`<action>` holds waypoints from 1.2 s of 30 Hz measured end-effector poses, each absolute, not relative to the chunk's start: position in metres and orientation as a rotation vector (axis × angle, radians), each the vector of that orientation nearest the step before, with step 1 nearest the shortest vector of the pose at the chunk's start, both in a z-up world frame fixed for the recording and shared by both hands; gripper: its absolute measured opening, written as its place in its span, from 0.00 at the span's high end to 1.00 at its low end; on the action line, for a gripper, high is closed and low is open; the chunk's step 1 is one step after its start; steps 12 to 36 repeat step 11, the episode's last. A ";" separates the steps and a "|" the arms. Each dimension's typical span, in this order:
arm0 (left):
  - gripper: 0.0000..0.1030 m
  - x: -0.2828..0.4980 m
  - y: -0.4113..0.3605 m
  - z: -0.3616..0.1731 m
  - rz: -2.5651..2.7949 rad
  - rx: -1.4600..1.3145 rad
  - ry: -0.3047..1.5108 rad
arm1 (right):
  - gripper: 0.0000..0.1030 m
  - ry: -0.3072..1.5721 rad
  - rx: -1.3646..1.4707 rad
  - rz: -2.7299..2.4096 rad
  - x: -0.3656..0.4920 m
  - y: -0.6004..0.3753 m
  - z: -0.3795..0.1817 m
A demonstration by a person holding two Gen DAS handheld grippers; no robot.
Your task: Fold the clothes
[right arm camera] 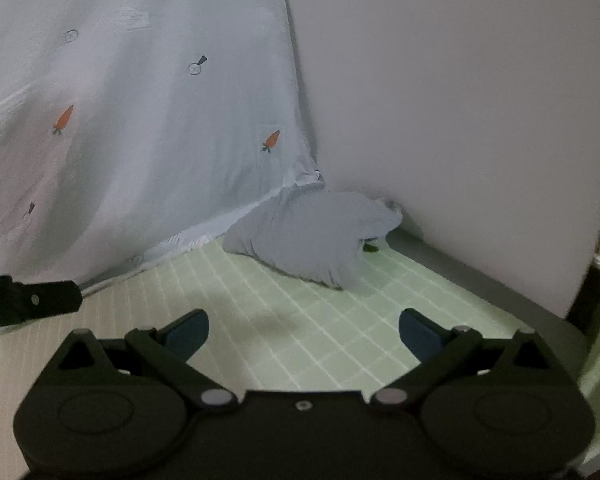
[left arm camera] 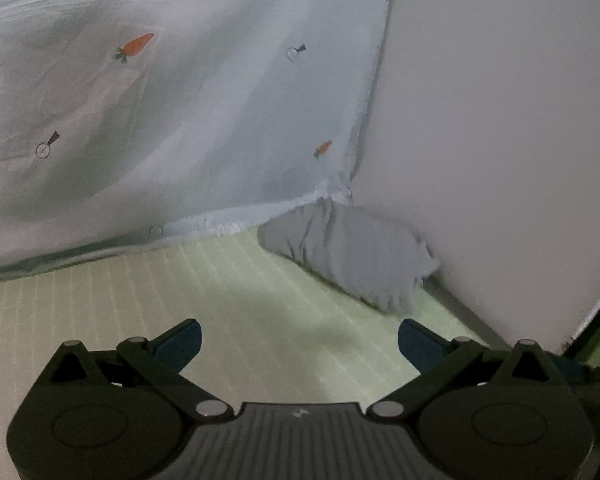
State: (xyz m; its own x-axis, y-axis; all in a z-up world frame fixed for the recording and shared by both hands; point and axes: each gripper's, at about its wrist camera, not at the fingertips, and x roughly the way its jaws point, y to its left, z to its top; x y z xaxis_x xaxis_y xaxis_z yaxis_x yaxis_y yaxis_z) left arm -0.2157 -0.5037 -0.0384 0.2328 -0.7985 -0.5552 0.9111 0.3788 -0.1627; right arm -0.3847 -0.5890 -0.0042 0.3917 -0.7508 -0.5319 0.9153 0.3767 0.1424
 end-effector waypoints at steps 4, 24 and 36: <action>0.00 -0.226 -0.485 -0.040 -1.188 0.248 0.608 | 0.00 0.428 0.464 -1.107 -0.393 -0.568 -0.004; 0.00 -0.238 -0.461 -0.034 -1.196 0.266 0.546 | 0.00 0.416 0.458 -1.113 -0.399 -0.553 0.002; 0.00 -0.238 -0.461 -0.034 -1.196 0.266 0.546 | 0.00 0.416 0.458 -1.113 -0.399 -0.553 0.002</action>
